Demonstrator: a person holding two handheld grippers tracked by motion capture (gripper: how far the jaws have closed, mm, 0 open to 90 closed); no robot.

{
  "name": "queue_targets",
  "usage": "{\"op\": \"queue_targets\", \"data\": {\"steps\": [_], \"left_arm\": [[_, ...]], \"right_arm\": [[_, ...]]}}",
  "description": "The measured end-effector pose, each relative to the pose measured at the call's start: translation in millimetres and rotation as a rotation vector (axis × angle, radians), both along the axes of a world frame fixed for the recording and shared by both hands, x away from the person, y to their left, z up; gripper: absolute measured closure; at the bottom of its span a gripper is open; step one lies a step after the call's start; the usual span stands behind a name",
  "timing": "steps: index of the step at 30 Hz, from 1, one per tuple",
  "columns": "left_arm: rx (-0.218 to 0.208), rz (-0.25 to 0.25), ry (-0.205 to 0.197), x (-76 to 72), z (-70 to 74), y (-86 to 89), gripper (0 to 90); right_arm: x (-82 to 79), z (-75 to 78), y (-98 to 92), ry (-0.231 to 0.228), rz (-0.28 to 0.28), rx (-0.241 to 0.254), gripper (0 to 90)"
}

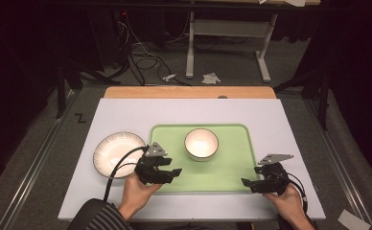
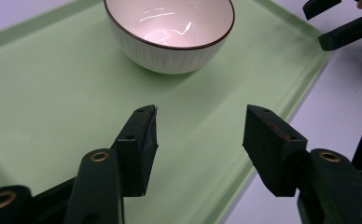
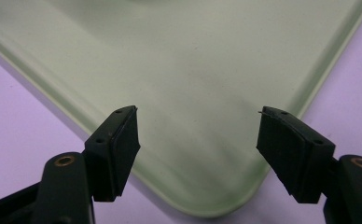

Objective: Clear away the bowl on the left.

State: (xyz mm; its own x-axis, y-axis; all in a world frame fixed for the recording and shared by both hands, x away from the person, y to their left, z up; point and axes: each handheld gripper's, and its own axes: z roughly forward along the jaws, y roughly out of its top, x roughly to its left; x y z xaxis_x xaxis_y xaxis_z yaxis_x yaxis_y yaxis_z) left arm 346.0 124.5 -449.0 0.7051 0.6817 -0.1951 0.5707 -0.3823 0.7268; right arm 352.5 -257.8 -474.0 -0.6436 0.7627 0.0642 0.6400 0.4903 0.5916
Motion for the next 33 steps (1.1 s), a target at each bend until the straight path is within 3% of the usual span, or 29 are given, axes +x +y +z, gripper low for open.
{"op": "queue_targets", "data": {"steps": [7, 13, 19, 33], "left_arm": [[-0.015, 0.024, 0.024, 8.0, -4.9, 1.4, 44.4], [-0.002, 0.037, 0.037, 14.3, -8.6, 2.1, 44.0], [-0.02, 0.06, 0.081, 20.1, -14.5, 5.9, 43.3], [0.016, 0.093, 0.142, 24.6, -20.8, 11.0, 42.0]], "right_arm": [[0.0, 0.0, 0.0, 0.0, 0.002, -0.001, 30.8], [0.2, -0.1, 0.0, 0.001, 0.001, 0.001, 30.8], [0.2, 0.0, -0.4, 0.002, 0.004, 0.002, 30.8], [-0.4, 0.2, -0.3, 0.002, 0.014, 0.007, 30.8]]}}
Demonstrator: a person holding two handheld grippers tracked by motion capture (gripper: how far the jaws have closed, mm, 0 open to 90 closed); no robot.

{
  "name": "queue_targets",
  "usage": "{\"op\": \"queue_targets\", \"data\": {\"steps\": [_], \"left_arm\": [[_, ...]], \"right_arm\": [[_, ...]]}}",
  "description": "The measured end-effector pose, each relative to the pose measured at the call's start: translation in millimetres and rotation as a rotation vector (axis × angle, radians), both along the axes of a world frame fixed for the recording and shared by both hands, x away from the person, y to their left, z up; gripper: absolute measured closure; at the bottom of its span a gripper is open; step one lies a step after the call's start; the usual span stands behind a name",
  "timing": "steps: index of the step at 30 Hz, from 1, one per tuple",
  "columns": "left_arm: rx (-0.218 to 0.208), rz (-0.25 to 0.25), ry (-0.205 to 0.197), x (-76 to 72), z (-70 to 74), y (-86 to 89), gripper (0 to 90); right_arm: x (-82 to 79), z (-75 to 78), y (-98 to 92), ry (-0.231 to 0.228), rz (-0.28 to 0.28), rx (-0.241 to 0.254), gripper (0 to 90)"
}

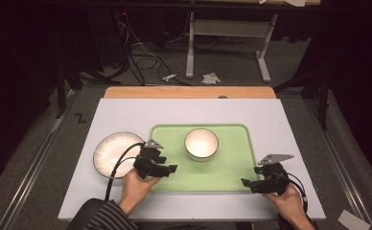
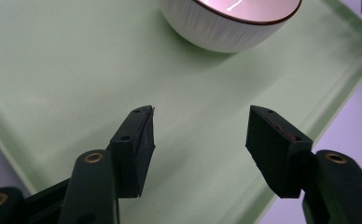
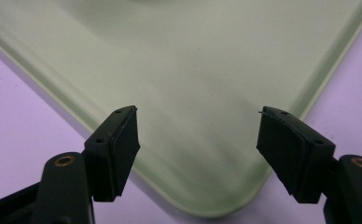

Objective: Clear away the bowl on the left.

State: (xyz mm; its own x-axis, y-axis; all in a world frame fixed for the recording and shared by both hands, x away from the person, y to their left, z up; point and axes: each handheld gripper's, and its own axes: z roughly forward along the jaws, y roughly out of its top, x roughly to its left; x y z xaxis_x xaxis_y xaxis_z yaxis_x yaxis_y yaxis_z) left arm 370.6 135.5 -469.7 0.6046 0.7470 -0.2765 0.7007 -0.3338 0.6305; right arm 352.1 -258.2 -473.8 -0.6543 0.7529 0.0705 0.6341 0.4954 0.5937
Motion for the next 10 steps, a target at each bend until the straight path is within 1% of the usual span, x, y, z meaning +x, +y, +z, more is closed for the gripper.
{"op": "queue_targets", "data": {"steps": [3, 10], "left_arm": [[-0.017, 0.013, 0.021, 1.4, -1.7, 2.8, 42.0], [-0.028, 0.013, 0.018, 0.7, -0.3, 3.4, 41.8]], "right_arm": [[0.0, 0.1, -0.4, -0.003, 0.001, 0.001, 30.8], [0.1, 0.0, 0.0, 0.001, 0.001, 0.001, 30.7]]}}
